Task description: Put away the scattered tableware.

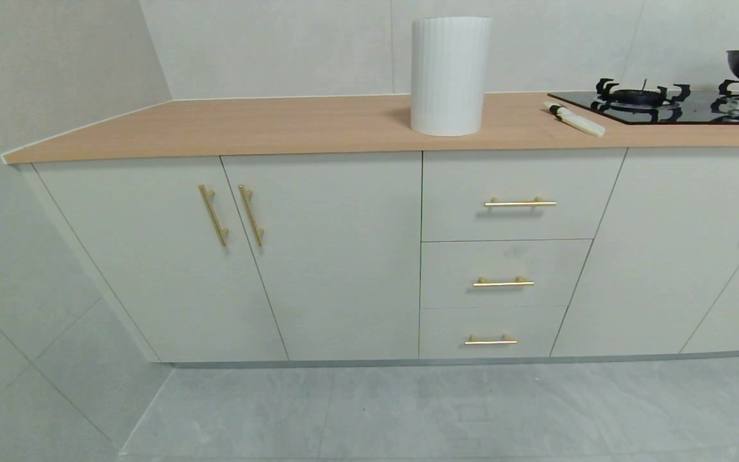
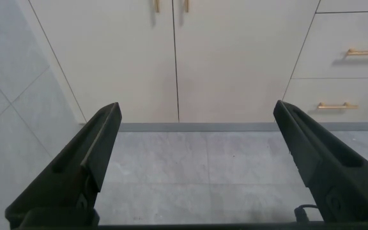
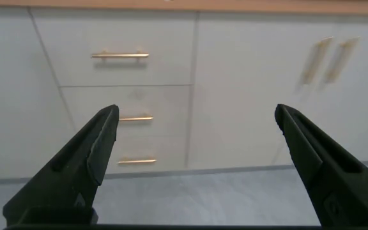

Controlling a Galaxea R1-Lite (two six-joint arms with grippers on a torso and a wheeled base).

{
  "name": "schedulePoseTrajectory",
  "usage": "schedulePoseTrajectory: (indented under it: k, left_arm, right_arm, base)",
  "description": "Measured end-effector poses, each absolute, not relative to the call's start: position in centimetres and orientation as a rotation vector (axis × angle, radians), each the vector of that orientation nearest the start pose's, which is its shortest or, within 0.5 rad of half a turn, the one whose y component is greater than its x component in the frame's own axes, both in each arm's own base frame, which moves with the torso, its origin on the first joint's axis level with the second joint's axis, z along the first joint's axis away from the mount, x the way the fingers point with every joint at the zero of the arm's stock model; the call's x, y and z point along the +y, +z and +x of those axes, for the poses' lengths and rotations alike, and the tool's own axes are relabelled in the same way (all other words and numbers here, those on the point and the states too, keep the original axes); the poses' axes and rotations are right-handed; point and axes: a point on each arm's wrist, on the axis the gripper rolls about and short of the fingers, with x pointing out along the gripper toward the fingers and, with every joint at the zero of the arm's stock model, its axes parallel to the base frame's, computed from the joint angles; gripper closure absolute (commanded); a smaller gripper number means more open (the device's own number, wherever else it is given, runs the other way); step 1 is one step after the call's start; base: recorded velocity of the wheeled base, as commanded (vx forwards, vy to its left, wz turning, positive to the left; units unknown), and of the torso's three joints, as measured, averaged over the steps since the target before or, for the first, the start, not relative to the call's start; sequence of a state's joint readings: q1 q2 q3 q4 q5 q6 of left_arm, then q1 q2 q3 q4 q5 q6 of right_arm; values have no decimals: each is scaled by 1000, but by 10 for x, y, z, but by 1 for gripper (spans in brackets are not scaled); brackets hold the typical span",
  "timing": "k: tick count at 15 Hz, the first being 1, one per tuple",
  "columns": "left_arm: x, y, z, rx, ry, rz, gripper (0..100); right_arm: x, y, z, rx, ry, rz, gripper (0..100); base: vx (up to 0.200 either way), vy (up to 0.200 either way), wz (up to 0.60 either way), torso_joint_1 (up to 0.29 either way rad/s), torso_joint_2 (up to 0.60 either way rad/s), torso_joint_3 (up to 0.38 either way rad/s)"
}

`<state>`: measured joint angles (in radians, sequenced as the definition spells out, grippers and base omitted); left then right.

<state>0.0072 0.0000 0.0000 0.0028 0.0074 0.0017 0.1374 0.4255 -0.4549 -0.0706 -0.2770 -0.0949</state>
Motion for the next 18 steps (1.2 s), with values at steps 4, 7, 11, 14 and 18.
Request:
schedulePoseTrajectory:
  k: [4, 7, 11, 14, 18]
  left_arm:
    - [0, 75, -23, 3, 15, 2, 0]
    - [0, 75, -23, 3, 15, 2, 0]
    - [0, 75, -23, 3, 15, 2, 0]
    - [0, 75, -23, 3, 15, 2, 0]
    - [0, 75, -23, 3, 15, 2, 0]
  right_arm:
    - [-9, 182, -43, -118, -206, -85, 0]
    - [-4, 164, -58, -185, -134, -89, 0]
    - [-2, 134, -49, -136, -91, -77, 0]
    - [-1, 102, -31, -103, -34, -67, 0]
    - [0, 78, -24, -12, 22, -9, 0]
  base:
    - [0, 0, 0, 0, 0, 0]
    - [0, 0, 0, 0, 0, 0]
    - [0, 0, 0, 0, 0, 0]
    - [0, 0, 0, 0, 0, 0]
    - [0, 0, 0, 0, 0, 0]
